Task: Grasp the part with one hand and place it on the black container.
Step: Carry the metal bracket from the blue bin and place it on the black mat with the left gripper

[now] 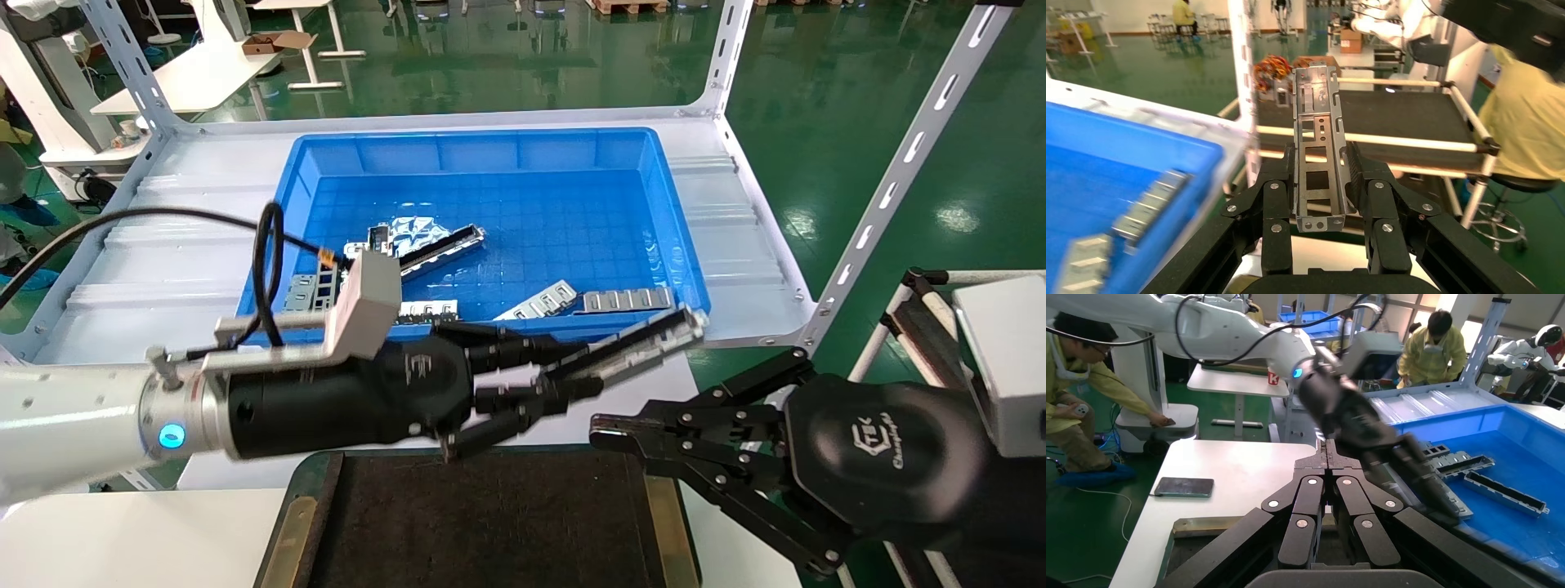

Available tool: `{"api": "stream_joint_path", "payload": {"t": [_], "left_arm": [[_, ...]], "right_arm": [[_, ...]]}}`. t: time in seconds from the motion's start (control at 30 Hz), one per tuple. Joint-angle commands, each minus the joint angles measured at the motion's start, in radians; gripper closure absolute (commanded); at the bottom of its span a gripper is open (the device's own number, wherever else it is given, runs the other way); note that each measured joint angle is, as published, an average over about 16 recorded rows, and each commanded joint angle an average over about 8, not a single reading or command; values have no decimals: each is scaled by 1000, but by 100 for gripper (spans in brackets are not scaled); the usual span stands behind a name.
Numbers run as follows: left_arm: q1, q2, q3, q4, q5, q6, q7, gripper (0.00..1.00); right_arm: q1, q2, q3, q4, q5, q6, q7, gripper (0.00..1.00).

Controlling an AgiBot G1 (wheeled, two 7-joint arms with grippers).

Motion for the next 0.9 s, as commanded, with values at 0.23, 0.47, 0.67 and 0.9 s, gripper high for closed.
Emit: {"api": "stream_joint_path", "payload": {"t": [0.23,0.47,0.67,0.9], "left_arm": [[155,-123,25,-280,13,-149,-52,100],[300,-170,57,-386,20,-292,-67,100],[432,-165,60,-401,-11,-425,-50,100],[596,-114,27,-408,-73,-618,0,100]], "right_arm": [[0,0,0,0,0,0,0,100],[0,0,0,0,0,0,0,100],[0,0,-1,0,0,0,0,100],[0,0,-1,0,1,0,0,100]]}}
